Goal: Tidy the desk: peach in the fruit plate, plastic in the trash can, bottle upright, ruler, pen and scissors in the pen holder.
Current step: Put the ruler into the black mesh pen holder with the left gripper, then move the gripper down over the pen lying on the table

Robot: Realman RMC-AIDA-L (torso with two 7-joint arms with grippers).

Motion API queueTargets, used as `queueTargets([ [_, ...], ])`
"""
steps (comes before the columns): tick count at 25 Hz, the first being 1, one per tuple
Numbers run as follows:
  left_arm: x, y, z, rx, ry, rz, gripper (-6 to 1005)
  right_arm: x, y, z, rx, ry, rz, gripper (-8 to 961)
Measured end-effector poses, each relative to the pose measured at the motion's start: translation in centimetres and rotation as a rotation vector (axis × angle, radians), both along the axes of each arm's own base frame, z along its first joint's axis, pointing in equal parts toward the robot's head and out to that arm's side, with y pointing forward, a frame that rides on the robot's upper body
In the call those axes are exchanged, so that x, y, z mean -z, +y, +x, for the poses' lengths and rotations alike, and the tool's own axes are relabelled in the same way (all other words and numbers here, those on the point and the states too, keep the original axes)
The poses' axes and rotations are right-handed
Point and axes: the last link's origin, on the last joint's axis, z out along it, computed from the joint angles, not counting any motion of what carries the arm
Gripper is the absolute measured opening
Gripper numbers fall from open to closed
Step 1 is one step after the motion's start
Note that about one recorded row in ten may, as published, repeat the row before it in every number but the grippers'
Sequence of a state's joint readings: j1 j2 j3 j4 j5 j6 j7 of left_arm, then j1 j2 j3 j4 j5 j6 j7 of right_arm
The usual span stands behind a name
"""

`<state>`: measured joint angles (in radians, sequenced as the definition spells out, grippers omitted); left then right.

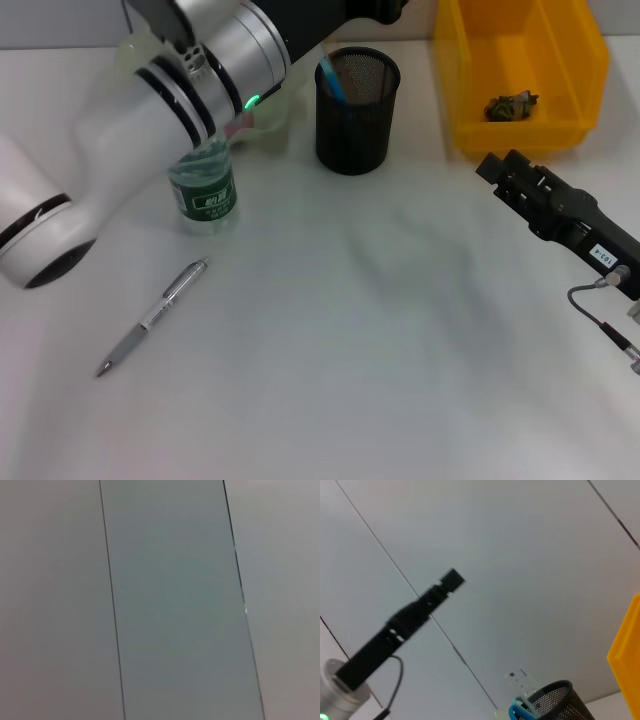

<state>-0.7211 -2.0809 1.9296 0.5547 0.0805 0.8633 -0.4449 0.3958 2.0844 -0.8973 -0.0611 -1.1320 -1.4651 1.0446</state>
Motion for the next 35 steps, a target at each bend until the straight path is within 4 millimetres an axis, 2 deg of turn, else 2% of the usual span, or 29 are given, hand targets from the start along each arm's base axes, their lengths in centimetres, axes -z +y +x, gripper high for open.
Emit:
queueTargets([
  [2,0.0,0.0,0.0,0.0,0.0,0.0,460,-0.1,0.0,0.0,-0.001,-0.001,0.001,587],
  [3,-0.6,-1.3,-0.5,0.009,-0.03,0.009,460,-0.1,0.1,0.0,-0.005,-0.003,0.002,587],
  [8,-1.0,-2.4,-1.0,0.012,-0.044,-0.002,458,-0.4,0.5,-0.3,-0.031,-0.019,0.007,588],
  [10,-2.1,-3.7,-2.0,-0.017,-0.082,-0.076,458,-0.4,0.6,-0.5,-0.039,-0.021,0.009,588],
  [12,-2.4,-3.8,-2.2,-0.024,-0.086,-0.091,457,-0.5,0.7,-0.6,-0.05,-0.02,0.01,588],
  [16,-4.2,-4.8,-3.7,-0.056,-0.047,-0.226,456,-0.9,0.9,-1.0,-0.087,-0.023,0.018,589],
  [21,-5.6,-5.7,-4.9,-0.075,0.024,-0.355,455,-0.9,0.7,-1.6,-0.157,-0.055,-0.008,589],
  [22,-6.6,-6.5,-6.0,-0.07,0.093,-0.449,455,-0.8,0.6,-1.7,-0.171,-0.061,-0.016,589],
  [27,-8.5,-7.3,-7.2,-0.089,0.167,-0.549,455,-0.7,0.5,-1.8,-0.189,-0.069,-0.029,588],
  [29,-10.3,-7.1,-8.2,-0.228,0.281,-0.596,455,-0.6,0.4,-1.9,-0.196,-0.072,-0.03,588],
  [35,-10.4,-6.8,-9.6,-0.433,0.482,-0.665,457,-0.4,-0.4,-2.7,-0.35,-0.156,-0.102,589],
])
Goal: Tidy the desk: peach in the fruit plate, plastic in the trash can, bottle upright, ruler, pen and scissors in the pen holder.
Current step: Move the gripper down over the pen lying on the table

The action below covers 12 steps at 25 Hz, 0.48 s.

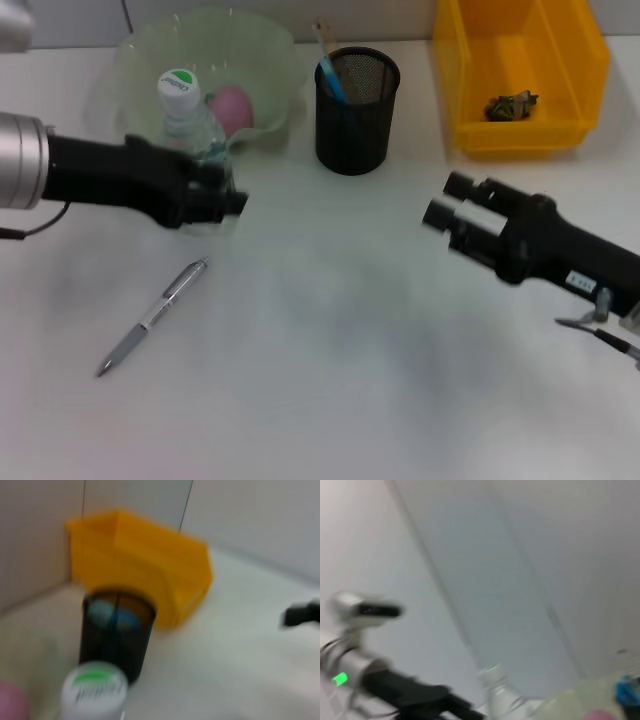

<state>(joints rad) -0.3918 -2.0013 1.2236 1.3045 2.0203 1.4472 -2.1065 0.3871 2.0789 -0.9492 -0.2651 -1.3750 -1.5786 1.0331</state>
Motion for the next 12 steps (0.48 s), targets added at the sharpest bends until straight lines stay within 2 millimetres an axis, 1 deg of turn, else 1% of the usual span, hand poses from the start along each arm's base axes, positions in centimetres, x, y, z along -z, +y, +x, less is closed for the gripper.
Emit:
queueTargets([
  [5,0.8,0.4,-0.6,-0.118,0.135,-0.049,458,-0.2,-0.7,-0.2,-0.08,-0.038,-0.033,588],
  [8,1.2,0.7,-0.7,-0.164,0.181,-0.047,459,-0.1,-0.8,-0.1,-0.084,-0.053,-0.031,588],
  [9,1.3,1.1,-0.8,-0.209,0.234,-0.033,459,-0.1,-0.8,0.0,-0.082,-0.059,-0.027,588],
  [12,1.5,1.7,-0.6,-0.287,0.289,-0.018,460,0.0,-0.8,0.2,-0.076,-0.072,-0.02,589],
])
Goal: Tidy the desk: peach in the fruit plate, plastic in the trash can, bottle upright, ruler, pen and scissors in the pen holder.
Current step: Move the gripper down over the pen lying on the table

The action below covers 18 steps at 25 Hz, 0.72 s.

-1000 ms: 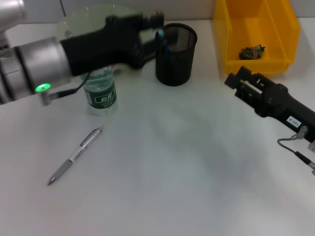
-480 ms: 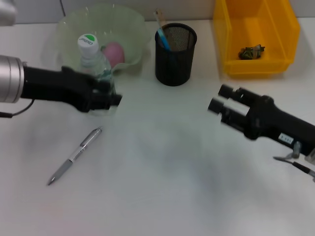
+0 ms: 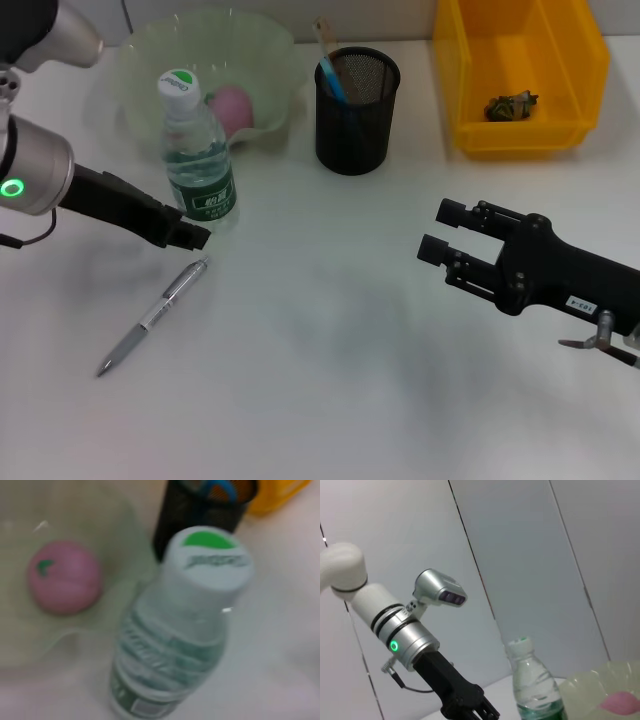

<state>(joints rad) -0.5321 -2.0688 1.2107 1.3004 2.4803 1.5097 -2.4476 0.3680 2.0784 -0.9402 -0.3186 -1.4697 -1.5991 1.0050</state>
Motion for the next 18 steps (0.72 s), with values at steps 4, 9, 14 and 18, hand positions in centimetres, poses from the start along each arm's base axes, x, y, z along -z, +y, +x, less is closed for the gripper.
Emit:
queueTargets([
  [4,0.3,0.4,0.7,-0.043,0.028,-0.003,460,0.0,0.1,0.1,-0.001,-0.01,0.01,589],
  [9,1.1,0.4,1.0,-0.084,0.104,-0.03,460,-0.2,0.4,0.1,0.001,-0.014,0.026,588],
  [14,2.3,0.5,1.1,-0.113,0.165,-0.07,461,-0.3,0.7,-0.1,-0.002,-0.014,0.036,589],
  [18,3.0,0.4,0.9,-0.131,0.197,-0.084,461,-0.4,1.1,-0.1,0.006,-0.02,0.046,588],
])
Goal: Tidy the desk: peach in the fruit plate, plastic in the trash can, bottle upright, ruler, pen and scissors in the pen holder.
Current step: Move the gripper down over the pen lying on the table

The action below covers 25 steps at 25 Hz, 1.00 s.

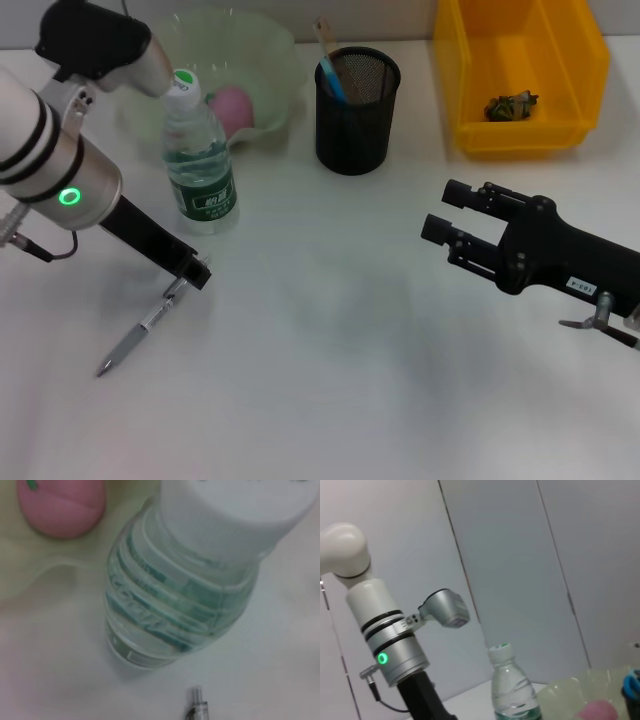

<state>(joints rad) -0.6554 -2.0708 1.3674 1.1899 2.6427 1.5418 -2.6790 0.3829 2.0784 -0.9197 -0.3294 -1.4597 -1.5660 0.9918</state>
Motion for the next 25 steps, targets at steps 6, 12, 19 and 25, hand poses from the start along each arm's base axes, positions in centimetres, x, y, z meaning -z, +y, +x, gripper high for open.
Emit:
queueTargets([
  [6,0.4,0.1,0.0,0.003,0.068,0.006,461,-0.1,0.2,0.2,0.021,0.005,0.016,587],
  [12,0.6,0.1,-0.2,-0.004,0.073,0.009,462,0.0,0.3,0.3,0.034,0.002,0.019,585],
  [19,1.2,0.1,-0.3,-0.013,0.087,-0.009,462,0.0,0.4,0.4,0.046,0.004,0.022,583],
  [25,1.9,0.7,0.1,-0.009,0.097,-0.019,463,0.0,0.4,0.3,0.047,0.006,0.02,582],
])
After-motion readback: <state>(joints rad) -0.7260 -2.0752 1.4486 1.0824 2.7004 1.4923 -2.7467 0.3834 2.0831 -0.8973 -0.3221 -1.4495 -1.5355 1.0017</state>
